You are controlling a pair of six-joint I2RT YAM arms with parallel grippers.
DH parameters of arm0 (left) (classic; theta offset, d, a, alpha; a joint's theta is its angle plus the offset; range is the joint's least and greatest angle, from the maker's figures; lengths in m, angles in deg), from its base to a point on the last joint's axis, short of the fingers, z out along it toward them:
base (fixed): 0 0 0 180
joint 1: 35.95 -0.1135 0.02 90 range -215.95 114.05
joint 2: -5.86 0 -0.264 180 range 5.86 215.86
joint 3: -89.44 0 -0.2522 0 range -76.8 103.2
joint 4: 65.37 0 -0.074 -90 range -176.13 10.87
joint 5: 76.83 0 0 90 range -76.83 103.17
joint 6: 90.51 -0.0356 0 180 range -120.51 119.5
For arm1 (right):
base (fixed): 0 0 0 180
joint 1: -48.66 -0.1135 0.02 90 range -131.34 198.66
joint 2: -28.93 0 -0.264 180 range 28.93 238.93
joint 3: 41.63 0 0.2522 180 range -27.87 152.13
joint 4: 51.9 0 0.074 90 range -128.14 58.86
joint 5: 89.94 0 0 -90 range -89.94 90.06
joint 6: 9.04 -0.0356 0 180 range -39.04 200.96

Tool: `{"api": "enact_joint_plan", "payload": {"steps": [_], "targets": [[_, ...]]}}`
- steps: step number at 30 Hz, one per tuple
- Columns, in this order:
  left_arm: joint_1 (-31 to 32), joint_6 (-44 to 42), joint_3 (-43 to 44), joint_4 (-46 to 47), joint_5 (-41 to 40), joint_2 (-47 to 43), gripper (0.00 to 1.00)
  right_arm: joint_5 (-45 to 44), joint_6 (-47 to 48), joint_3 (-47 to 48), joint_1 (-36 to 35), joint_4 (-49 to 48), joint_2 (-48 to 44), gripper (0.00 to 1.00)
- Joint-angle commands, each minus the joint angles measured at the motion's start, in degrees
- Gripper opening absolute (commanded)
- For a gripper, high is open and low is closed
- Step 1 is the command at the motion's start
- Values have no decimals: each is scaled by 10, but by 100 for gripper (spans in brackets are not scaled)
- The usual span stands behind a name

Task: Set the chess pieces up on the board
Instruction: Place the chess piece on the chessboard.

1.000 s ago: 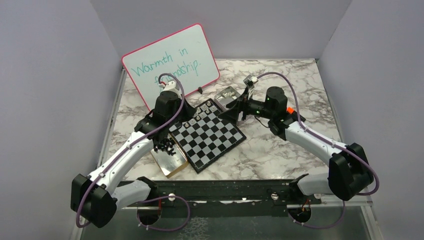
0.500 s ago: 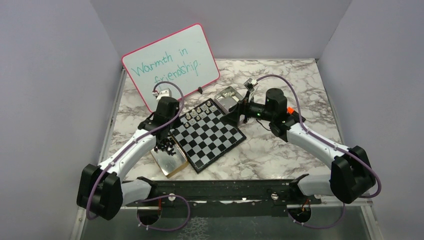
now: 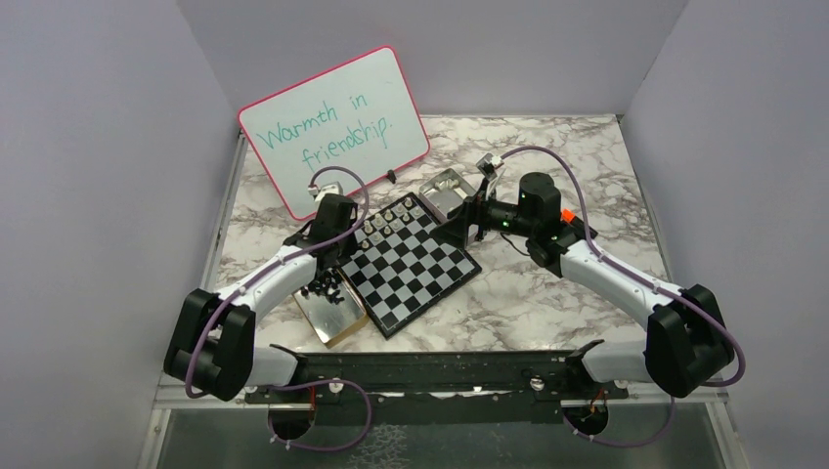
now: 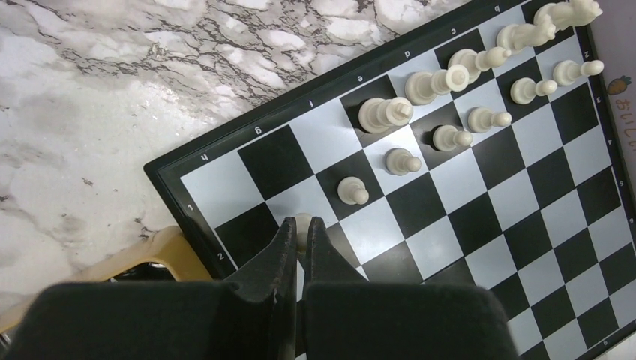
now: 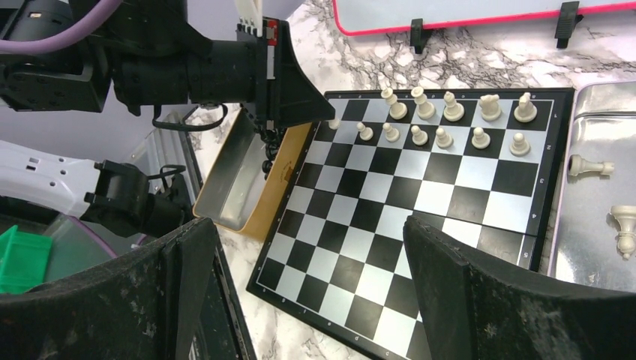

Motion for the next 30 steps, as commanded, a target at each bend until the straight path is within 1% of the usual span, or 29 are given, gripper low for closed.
{"api": "enact_joint_plan", "payload": {"steps": [1, 5, 20, 23, 30], "targets": [[-4, 3, -9, 37, 18, 20, 0, -14, 7, 15, 0, 10, -4, 100], [-6, 3, -10, 45, 15, 26, 0, -28, 9, 15, 0, 15, -2, 100], [-7, 5, -12, 48, 17, 39, 0, -35, 17, 21, 0, 35, 1, 100], [-6, 6, -10, 48, 21, 44, 3, -37, 17, 23, 0, 41, 2, 100], [-6, 7, -11, 51, 20, 51, 4, -37, 20, 23, 0, 48, 2, 100]]}}
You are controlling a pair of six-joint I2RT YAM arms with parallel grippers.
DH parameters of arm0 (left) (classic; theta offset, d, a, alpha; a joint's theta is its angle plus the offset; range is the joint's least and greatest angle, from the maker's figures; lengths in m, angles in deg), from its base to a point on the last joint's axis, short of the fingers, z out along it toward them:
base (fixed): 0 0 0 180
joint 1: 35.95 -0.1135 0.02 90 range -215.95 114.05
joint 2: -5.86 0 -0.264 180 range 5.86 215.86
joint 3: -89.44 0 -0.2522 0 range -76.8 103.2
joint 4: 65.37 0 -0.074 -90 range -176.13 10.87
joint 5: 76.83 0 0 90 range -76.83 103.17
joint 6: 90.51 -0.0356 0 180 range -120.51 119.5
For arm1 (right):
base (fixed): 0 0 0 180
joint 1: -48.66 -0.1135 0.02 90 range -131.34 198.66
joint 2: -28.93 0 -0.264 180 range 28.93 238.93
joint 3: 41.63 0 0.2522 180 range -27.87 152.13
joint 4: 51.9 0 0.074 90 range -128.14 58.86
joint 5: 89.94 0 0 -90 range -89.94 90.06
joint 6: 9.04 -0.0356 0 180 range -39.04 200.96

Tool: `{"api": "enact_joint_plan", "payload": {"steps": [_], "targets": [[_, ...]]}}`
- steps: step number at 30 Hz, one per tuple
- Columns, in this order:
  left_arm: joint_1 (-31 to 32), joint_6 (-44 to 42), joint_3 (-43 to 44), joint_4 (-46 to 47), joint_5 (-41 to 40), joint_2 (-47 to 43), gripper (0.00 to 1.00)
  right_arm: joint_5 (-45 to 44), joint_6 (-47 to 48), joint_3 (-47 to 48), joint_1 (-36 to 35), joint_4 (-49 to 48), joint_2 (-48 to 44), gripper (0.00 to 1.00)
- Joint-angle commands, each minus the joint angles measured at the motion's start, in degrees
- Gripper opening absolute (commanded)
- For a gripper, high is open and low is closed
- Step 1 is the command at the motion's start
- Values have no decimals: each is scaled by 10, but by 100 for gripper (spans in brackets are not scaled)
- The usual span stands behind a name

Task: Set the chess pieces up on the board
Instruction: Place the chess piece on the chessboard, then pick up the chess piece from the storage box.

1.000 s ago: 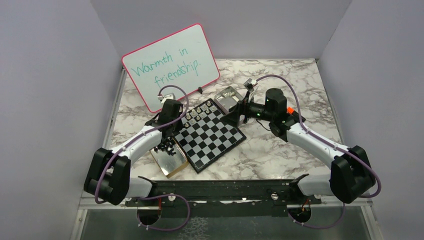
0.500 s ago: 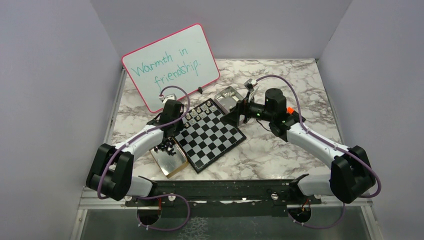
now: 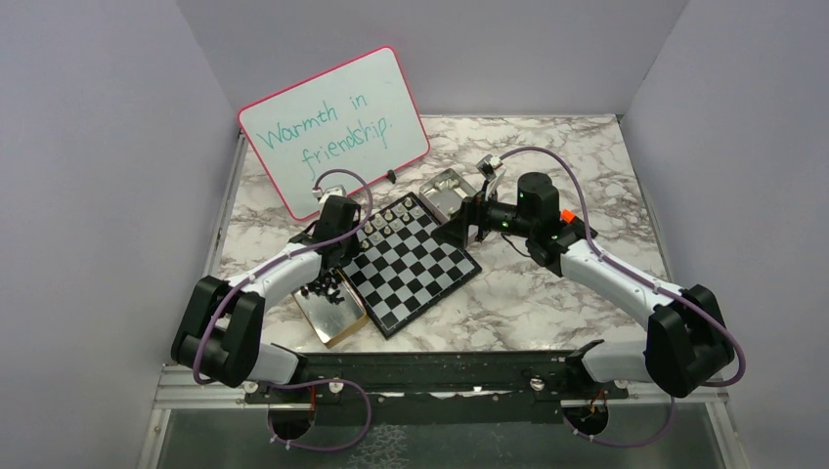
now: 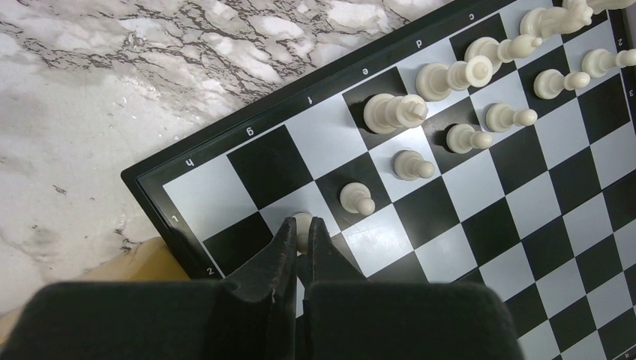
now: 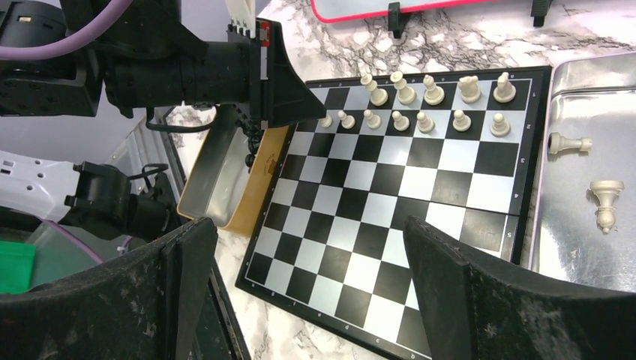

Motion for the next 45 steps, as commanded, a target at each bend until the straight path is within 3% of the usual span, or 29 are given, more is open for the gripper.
{"api": "enact_joint_plan", "payload": {"steps": [1, 8, 27, 31, 38, 42, 43, 45], "targets": [[-4, 3, -3, 16, 11, 6, 4, -11, 7, 18, 0, 13, 1, 100], [-4, 2, 0, 14, 12, 10, 5, -11, 8, 18, 0, 14, 0, 100], [-4, -10, 66, -59, 9, -21, 28, -39, -10, 23, 0, 38, 12, 100], [-4, -36, 101, -82, 22, -65, 34, -91, -14, 44, 0, 75, 34, 100], [-4, -112, 122, -97, 94, -157, 55, -238, 4, 102, 0, 122, 94, 97], [-4, -140, 104, -100, 117, -200, 77, -310, 36, 126, 1, 113, 135, 77], [-4, -146, 98, -101, 117, -210, 92, -327, 47, 137, 1, 117, 148, 72], [-4, -158, 85, -102, 117, -230, 99, -349, 64, 167, 2, 130, 179, 63]]}}
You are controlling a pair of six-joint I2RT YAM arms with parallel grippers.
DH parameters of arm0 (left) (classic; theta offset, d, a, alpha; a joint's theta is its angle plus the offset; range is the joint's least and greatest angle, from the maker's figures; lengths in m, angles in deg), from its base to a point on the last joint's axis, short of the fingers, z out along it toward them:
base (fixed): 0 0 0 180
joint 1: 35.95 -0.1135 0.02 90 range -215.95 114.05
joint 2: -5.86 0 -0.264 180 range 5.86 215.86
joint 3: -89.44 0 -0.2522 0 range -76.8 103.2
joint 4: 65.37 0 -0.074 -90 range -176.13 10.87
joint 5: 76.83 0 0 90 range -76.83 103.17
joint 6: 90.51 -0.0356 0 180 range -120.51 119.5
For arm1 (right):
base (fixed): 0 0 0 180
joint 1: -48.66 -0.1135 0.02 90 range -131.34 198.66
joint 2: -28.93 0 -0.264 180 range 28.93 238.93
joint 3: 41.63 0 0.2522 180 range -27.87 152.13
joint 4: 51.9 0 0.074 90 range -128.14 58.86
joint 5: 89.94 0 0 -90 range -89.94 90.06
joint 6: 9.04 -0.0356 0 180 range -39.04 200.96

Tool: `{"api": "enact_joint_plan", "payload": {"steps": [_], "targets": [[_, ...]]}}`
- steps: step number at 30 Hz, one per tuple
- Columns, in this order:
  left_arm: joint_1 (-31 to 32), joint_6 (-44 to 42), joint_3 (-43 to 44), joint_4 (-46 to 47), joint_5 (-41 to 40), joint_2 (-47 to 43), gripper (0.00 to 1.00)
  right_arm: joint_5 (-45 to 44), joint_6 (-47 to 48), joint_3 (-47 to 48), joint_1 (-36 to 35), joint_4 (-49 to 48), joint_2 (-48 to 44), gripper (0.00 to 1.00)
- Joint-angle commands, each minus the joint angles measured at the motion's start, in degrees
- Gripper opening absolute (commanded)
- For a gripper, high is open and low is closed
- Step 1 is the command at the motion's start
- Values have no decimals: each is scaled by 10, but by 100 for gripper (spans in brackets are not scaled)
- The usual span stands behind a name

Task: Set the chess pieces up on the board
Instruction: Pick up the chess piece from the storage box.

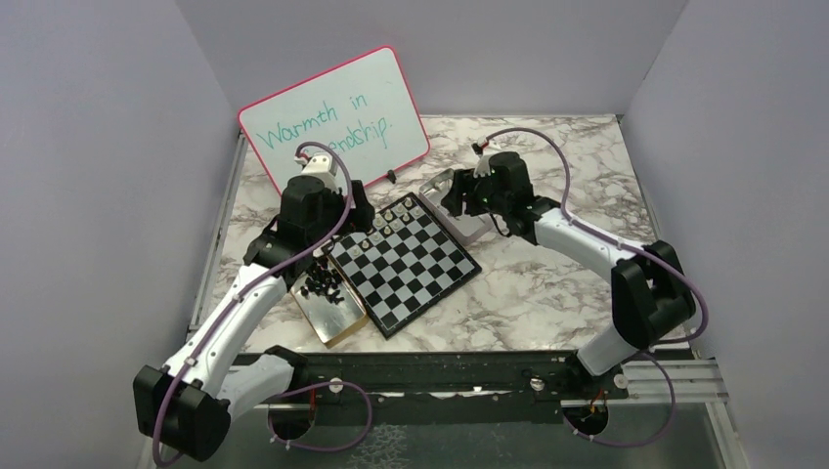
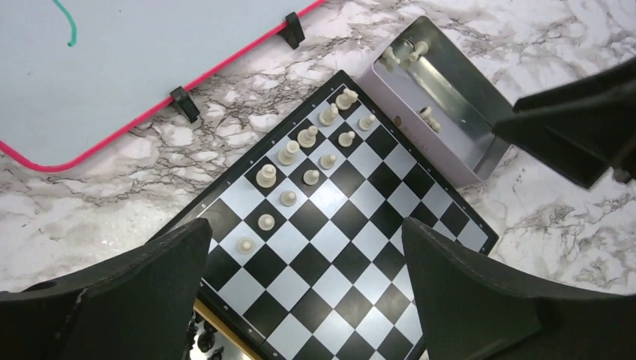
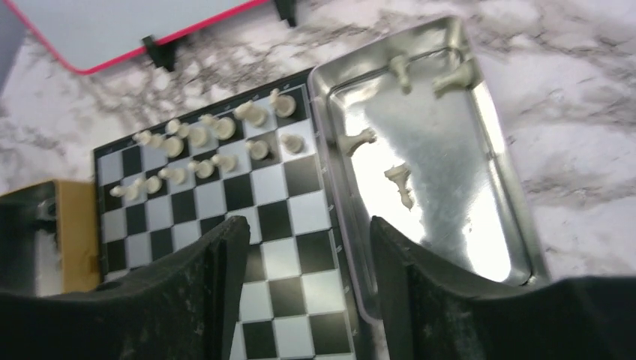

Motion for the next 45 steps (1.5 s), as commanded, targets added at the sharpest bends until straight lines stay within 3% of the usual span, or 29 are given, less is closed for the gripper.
{"api": "enact_joint_plan", "payload": {"steps": [1, 5, 14, 26, 37, 45], "targets": [[-2, -50, -32, -15, 29, -44, 99, -108, 54, 60, 1, 27, 60, 59], [-2, -75, -57, -14, 20, -68, 99, -103, 108, 105, 2, 55, 124, 50], [-2, -99, -67, -22, 9, -73, 99, -59, 153, 219, 10, 154, 240, 50], [-2, -103, -64, -32, -13, -76, 99, -47, 164, 264, 13, 200, 308, 49], [-2, -97, -69, -32, -49, -99, 99, -66, 146, 264, 26, 192, 293, 24], [-2, -35, -58, -9, -25, -92, 91, -81, 77, 232, 37, 159, 215, 21]]}}
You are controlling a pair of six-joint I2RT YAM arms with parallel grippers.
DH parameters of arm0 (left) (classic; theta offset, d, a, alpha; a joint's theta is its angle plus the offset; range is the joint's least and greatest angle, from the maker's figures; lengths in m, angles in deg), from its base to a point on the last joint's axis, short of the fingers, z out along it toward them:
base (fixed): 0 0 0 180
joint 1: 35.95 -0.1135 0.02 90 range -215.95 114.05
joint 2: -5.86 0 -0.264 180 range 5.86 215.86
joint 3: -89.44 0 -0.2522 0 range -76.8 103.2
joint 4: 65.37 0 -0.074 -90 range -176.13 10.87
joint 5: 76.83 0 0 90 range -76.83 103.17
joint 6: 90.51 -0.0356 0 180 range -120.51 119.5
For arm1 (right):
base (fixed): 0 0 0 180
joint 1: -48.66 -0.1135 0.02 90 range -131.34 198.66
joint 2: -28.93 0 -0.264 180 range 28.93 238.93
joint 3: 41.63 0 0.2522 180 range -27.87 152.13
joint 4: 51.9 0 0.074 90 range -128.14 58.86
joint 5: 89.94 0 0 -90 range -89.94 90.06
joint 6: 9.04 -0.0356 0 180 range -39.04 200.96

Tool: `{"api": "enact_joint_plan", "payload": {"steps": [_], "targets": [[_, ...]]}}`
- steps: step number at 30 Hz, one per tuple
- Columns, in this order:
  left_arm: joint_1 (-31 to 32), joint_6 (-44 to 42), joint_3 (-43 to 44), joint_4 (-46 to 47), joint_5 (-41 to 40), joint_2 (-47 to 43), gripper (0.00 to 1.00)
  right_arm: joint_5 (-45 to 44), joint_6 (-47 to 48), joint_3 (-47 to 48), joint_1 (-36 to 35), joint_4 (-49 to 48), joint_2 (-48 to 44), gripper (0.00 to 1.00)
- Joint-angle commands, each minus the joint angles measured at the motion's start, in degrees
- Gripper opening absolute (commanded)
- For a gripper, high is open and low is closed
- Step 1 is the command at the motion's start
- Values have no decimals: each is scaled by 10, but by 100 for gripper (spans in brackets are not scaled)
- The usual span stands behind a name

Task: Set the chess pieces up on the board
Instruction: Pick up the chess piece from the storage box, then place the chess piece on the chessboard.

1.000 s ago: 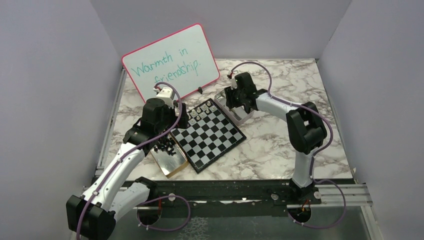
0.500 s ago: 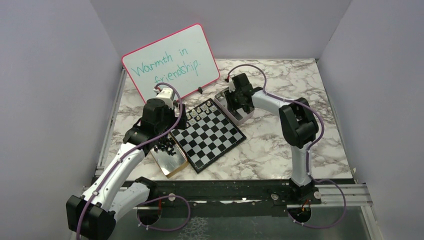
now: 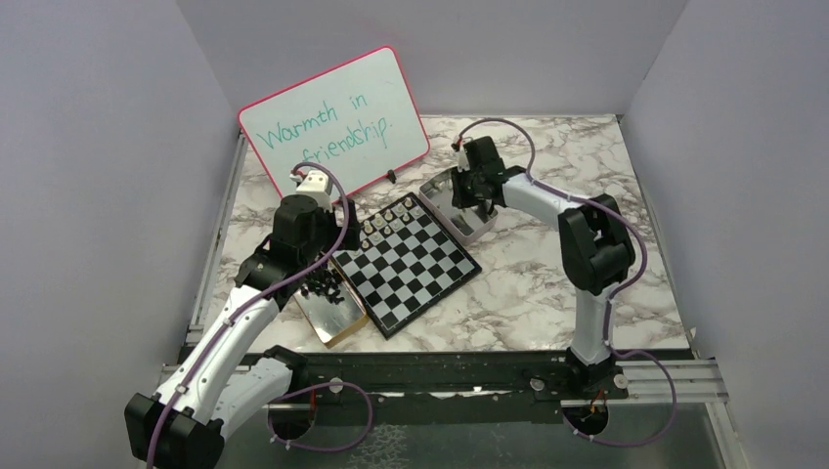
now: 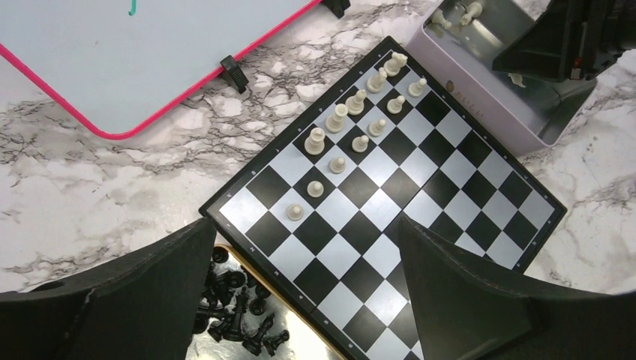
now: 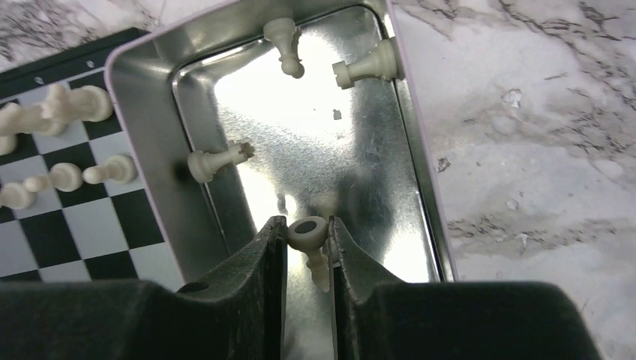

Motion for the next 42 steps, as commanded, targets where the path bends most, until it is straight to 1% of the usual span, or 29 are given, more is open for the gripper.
{"api": "enact_joint_plan", "payload": {"steps": [1, 6, 10, 14, 16, 17, 18, 21, 24, 27, 29, 32, 36, 42], "targets": [[-2, 46, 12, 31, 20, 2, 91, -14, -60, -29, 9, -41, -76, 21], [-2, 94, 16, 61, 85, 5, 89, 8, -124, -66, 10, -73, -132, 21], [-2, 151, -10, 125, 124, -4, 85, 66, -207, -115, 10, -151, -177, 21], [-2, 218, -40, 202, 143, -12, 78, 157, -345, -192, 10, -301, -211, 21], [-2, 231, -54, 242, 139, -10, 76, 194, -439, -241, 9, -418, -220, 21], [-2, 235, -61, 258, 136, -7, 74, 201, -499, -265, 9, -465, -221, 20], [-2, 240, -66, 270, 130, -4, 74, 204, -537, -278, 9, -497, -220, 20], [-2, 260, -67, 300, 136, 12, 72, 200, -607, -306, 6, -566, -222, 20], [-2, 295, -64, 340, 168, 32, 68, 185, -651, -315, 2, -601, -233, 20], [-2, 332, -56, 374, 211, 58, 66, 152, -691, -329, -8, -628, -248, 20], [-2, 353, -48, 391, 224, 75, 65, 133, -715, -335, -17, -643, -256, 20], [1, 371, -37, 414, 230, 98, 65, 116, -745, -339, -30, -666, -259, 20], [8, 403, -25, 452, 239, 128, 64, 104, -758, -337, -46, -680, -257, 20], [35, 421, -11, 504, 231, 169, 59, 96, -789, -351, -54, -717, -252, 20]]}}
